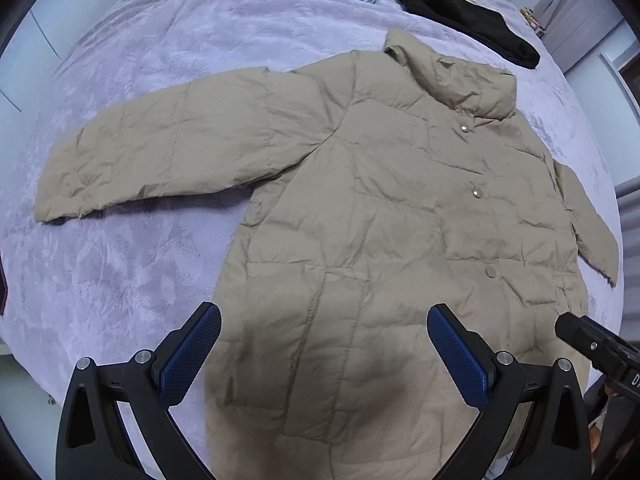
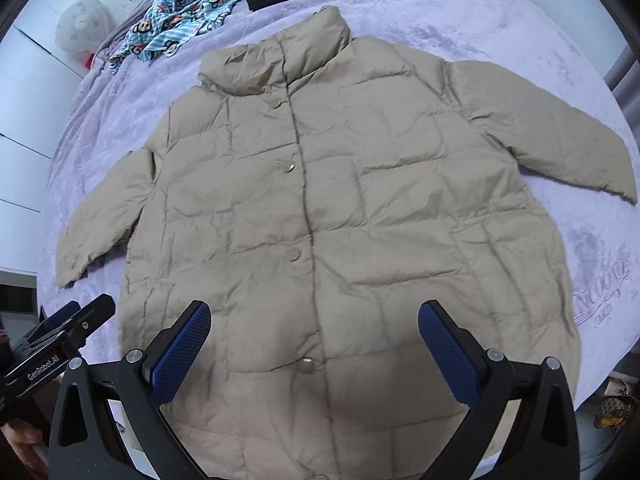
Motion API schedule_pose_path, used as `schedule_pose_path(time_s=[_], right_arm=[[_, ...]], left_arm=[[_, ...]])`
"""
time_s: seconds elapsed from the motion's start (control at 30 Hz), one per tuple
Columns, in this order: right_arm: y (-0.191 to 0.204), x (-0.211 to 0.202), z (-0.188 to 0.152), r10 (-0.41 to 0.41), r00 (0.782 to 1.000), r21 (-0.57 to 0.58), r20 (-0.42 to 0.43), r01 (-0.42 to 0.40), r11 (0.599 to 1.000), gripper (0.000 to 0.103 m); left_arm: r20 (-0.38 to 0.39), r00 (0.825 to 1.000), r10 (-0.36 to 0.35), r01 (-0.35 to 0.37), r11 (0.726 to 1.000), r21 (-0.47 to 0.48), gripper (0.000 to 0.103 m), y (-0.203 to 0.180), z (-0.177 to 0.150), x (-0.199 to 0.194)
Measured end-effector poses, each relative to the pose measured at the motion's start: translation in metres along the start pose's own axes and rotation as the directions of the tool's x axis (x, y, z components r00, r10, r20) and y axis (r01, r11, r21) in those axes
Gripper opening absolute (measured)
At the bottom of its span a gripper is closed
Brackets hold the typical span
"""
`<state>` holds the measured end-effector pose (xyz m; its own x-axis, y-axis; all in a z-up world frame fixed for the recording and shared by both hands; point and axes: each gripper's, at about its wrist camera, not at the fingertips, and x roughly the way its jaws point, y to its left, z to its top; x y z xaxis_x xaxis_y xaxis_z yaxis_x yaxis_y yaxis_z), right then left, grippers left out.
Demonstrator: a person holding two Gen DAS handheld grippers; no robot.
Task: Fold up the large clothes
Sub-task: 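Grasp a jacket sleeve with the left gripper and fold it across the body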
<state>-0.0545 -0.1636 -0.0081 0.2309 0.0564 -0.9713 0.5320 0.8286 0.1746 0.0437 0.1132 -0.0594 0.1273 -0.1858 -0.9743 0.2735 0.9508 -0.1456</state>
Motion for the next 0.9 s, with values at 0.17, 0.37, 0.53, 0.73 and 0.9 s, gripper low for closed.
schedule_pose_path(time_s=[0.17, 0.37, 0.53, 0.73, 0.9], right_arm=[[0.048, 0.031, -0.011, 0.014, 0.996, -0.042, -0.090, -0.017, 0.999, 0.103], [0.095, 0.065, -0.020, 0.041, 0.991, -0.103, -0.127, -0.054, 0.993, 0.103], [0.123, 0.086, -0.022, 0.059, 0.991, -0.149, -0.123, -0.077, 0.986, 0.103], [0.145, 0.108, -0.017, 0.099, 0.991, -0.162, -0.093, -0.113, 0.980, 0.103], [0.154, 0.118, -0.004, 0.129, 0.991, -0.151, -0.044, -0.134, 0.979, 0.103]], left_arm=[[0.010, 0.999, -0.032, 0.033, 0.991, -0.129, 0.103, 0.075, 0.008, 0.019], [0.095, 0.983, -0.159, 0.182, 0.918, -0.351, 0.103, 0.171, 0.026, 0.049], [0.174, 0.949, -0.264, 0.316, 0.823, -0.472, 0.103, 0.229, 0.044, 0.084], [0.250, 0.936, -0.249, 0.345, 0.796, -0.498, 0.103, 0.266, 0.076, 0.100], [0.248, 0.962, -0.113, 0.229, 0.827, -0.513, 0.068, 0.287, 0.100, 0.105]])
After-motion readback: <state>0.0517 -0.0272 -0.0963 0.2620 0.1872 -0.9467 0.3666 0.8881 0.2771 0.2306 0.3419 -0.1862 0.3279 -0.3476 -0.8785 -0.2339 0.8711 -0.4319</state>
